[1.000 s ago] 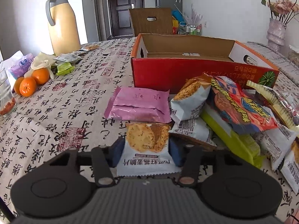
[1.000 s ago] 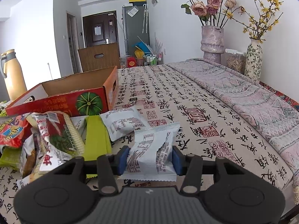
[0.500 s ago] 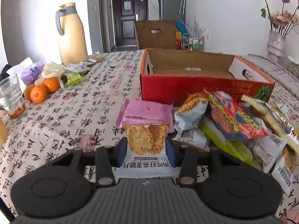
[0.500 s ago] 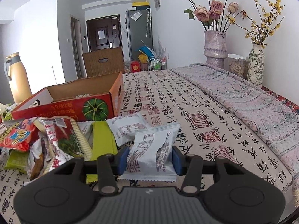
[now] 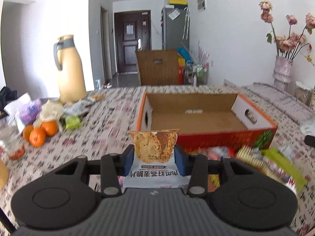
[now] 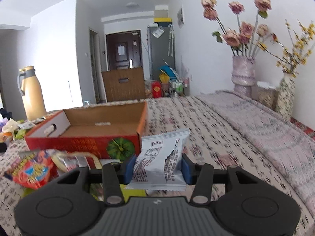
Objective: Organize snacks
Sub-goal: 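Carry both packets over the cardboard box and open both grippers to drop them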
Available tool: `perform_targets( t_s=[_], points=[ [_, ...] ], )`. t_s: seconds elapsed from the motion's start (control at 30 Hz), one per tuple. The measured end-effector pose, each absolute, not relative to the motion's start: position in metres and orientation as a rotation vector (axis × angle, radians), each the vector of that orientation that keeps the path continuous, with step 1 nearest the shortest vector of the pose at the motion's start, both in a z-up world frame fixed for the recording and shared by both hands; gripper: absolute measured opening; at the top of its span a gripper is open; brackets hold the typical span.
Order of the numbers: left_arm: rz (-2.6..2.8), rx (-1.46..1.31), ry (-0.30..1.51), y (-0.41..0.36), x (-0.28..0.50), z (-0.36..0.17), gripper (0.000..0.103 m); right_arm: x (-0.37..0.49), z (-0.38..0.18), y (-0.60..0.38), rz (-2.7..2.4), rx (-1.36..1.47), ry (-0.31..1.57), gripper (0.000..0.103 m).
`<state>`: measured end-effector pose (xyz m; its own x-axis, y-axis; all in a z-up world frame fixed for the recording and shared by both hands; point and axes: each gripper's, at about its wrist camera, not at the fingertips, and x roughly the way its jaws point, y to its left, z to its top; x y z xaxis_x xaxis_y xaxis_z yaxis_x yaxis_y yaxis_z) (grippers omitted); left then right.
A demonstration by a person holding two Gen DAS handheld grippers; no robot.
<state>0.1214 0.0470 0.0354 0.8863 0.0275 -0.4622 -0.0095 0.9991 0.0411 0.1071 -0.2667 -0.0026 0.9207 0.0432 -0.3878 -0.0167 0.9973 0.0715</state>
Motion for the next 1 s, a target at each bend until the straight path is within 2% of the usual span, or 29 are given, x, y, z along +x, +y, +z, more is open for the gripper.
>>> perform_targets(
  t_s=[0.5,1.0],
  points=[
    [-0.044,0.032,0.413,0.009,0.188,0.067,0.044,0.179,0.041,-0.213,0.182,0.041,0.298,0.047],
    [-0.021,-0.029,0.498,0.01,0.255,0.038,0.044,0.261,0.006,-0.184,0.218,0.039,0.47,0.047]
  ],
)
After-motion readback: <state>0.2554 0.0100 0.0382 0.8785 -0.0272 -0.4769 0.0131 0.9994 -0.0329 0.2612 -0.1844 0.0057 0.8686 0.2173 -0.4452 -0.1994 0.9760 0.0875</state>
